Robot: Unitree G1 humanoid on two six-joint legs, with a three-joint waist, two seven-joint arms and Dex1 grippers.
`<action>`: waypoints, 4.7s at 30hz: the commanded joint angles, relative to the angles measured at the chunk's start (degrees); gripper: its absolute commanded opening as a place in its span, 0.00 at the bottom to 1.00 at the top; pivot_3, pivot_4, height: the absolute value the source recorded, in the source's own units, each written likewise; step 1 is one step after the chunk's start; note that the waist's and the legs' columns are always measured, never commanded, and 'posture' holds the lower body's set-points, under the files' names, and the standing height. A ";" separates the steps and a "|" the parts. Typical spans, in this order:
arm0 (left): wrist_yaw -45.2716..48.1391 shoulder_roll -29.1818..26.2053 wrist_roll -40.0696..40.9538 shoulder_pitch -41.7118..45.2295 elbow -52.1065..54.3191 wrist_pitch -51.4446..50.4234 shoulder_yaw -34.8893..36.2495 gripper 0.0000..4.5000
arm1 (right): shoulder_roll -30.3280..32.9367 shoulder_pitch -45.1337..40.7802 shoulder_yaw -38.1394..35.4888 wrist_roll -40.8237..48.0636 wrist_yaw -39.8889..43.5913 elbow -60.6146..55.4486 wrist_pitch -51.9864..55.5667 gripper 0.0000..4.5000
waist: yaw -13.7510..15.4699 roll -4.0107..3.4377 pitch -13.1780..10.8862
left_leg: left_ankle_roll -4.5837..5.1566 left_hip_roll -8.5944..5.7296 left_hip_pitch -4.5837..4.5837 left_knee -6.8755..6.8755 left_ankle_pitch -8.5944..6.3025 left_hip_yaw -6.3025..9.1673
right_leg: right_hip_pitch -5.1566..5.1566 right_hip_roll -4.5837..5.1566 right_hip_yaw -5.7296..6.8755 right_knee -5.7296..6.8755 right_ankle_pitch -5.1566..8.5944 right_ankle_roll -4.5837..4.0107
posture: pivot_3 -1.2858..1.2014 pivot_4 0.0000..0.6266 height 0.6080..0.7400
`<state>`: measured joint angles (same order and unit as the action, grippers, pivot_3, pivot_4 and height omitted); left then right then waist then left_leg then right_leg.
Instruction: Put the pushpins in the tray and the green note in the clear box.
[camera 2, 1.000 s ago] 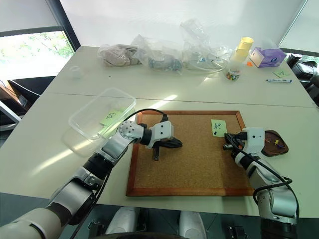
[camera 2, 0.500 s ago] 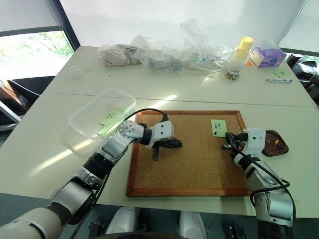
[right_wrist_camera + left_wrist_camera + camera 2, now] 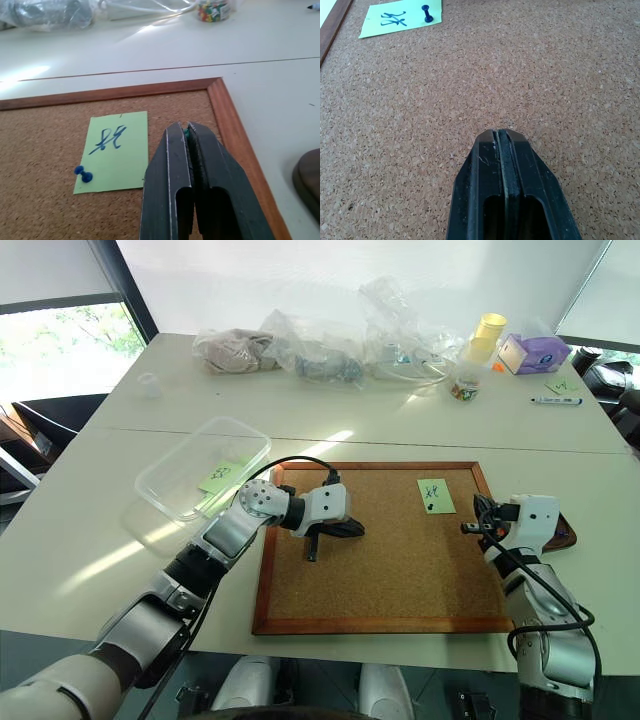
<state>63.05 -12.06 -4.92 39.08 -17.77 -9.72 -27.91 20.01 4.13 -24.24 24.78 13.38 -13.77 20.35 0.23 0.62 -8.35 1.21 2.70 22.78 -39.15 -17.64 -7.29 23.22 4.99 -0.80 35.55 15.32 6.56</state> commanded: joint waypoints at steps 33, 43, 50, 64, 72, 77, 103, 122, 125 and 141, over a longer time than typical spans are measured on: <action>0.83 -0.23 -1.46 -1.92 -1.62 -0.92 -2.99 0.00 | 8.73 -3.88 -11.31 -0.81 -0.68 15.79 1.92 0.98 | -0.06 -0.07 0.04 | 0.01 -0.01 -0.03 0.02 -0.01 -0.01 | -0.04 0.01 -0.02 -0.04 0.00 0.00 | 0.52 0.24 1.00; 0.70 -0.37 -1.49 -1.99 -1.74 -0.73 -3.00 0.00 | 8.29 -1.54 -3.31 4.15 6.49 -1.64 5.88 0.98 | -0.62 -0.10 0.07 | 0.01 0.00 -0.05 0.02 -0.01 -0.01 | -0.05 0.01 -0.03 -0.03 0.00 0.01 | 0.52 0.24 1.00; 0.51 -0.05 -1.67 -1.63 -2.31 -0.35 -3.02 0.00 | 6.15 -1.79 4.96 2.54 7.78 -3.06 7.13 0.98 | -0.52 -0.02 0.08 | 0.07 -0.05 -0.02 0.02 -0.04 0.07 | -0.16 0.09 0.06 -0.16 0.00 0.00 | 0.52 0.24 1.00; 0.44 -0.30 -1.72 -1.66 -2.23 -0.54 -2.93 0.00 | 3.48 -3.97 10.22 -1.61 7.82 0.87 5.09 0.98 | -0.66 -0.02 0.08 | 0.08 -0.07 -0.03 0.01 -0.05 0.06 | -0.15 0.10 0.06 -0.16 0.00 0.00 | 0.52 0.24 1.00; 0.59 -0.54 -1.67 -1.99 -1.50 -0.95 -3.02 0.00 | 3.18 -4.78 10.64 -2.91 7.70 1.96 4.32 0.26 | -0.69 -0.02 0.08 | 0.08 -0.07 -0.03 0.01 -0.05 0.06 | -0.15 0.10 0.07 -0.16 0.00 0.00 | 0.52 0.24 1.00; 0.45 -0.55 -1.75 -1.90 -1.70 -0.89 -2.97 0.00 | 3.11 -4.57 10.89 -2.91 7.84 1.84 4.40 0.02 | -0.75 -0.02 0.08 | 0.08 -0.07 -0.03 0.00 -0.04 0.05 | -0.16 0.10 0.06 -0.16 0.00 0.00 | 0.52 0.24 1.00; 0.50 -0.56 -2.38 -1.29 -3.48 0.29 -3.26 0.00 | 2.50 -5.21 7.89 -3.22 5.79 -0.74 -0.68 0.02 | -0.67 -0.03 0.08 | 0.08 -0.09 -0.01 0.00 -0.04 0.04 | -0.14 0.11 0.06 -0.16 -0.01 0.00 | 0.52 0.24 1.00; -0.82 4.97 14.58 6.37 -2.56 -14.21 13.50 0.00 | 2.36 -4.68 7.21 -2.65 5.09 -3.31 -0.79 0.02 | -0.77 -0.01 0.02 | 0.09 -0.09 0.23 -0.09 -0.04 0.06 | 0.08 0.09 0.07 -0.10 -0.02 0.03 | 0.52 0.24 1.00; -0.87 6.58 21.41 10.05 -1.80 -21.63 18.94 0.20 | 2.52 -3.98 6.71 -2.27 4.85 -5.20 -0.24 0.00 | -0.85 -0.02 0.02 | 0.08 -0.18 0.60 -0.15 -0.01 0.07 | 0.44 0.03 0.07 -0.04 -0.19 0.34 | 0.52 0.24 1.00; -31.75 19.11 38.91 34.30 -38.48 -47.48 47.02 0.99 | 3.00 -5.76 6.81 -2.95 -0.11 -19.99 5.50 0.00 | -0.90 0.10 -0.07 | 0.05 -0.42 0.62 -0.06 0.00 0.44 | 0.37 -0.04 0.26 -0.15 -0.23 0.55 | 0.52 0.24 1.00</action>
<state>32.73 6.89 33.11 71.33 -55.17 -57.76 17.83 22.54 -1.03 -17.08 21.60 13.78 -31.22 25.77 -0.67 0.72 -8.41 1.24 2.28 23.40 -39.19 -17.62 -6.83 23.59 4.94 -0.51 35.41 15.10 7.13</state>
